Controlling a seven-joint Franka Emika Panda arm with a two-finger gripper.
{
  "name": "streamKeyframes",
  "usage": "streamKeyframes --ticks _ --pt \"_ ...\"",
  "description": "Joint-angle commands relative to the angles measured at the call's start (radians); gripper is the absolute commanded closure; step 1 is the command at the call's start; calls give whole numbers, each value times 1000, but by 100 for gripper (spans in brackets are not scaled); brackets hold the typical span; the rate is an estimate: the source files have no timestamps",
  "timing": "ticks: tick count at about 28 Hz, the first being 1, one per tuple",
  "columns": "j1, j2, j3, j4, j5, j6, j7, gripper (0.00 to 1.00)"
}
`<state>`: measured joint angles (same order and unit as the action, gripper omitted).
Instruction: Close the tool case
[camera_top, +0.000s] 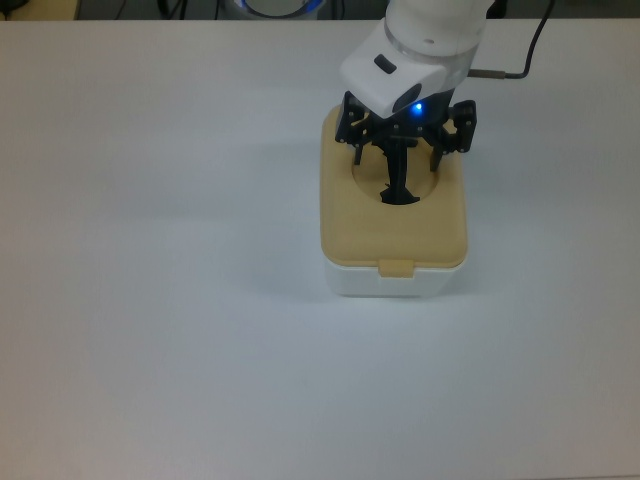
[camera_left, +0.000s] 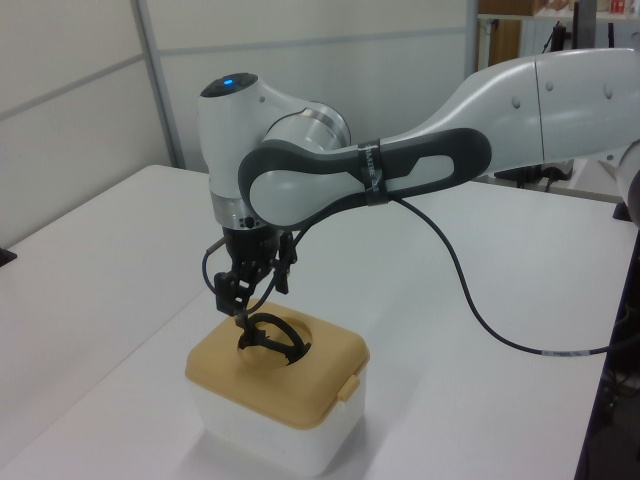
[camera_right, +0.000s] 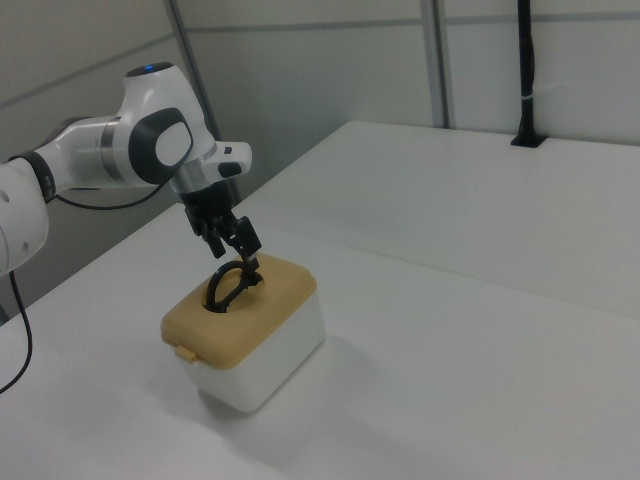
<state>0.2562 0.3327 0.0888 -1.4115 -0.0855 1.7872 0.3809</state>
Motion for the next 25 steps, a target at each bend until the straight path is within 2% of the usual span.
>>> streamKeyframes --ticks 1,12,18,25 --pt "11 -43 -8 0 -5 -71 1 0" --pt "-6 -152 -18 -3 0 -218 -53 0" --pt "-87 -193 -18 -6 1 -298 -120 0" --pt "-184 -213 -18 -7 3 -305 -189 0"
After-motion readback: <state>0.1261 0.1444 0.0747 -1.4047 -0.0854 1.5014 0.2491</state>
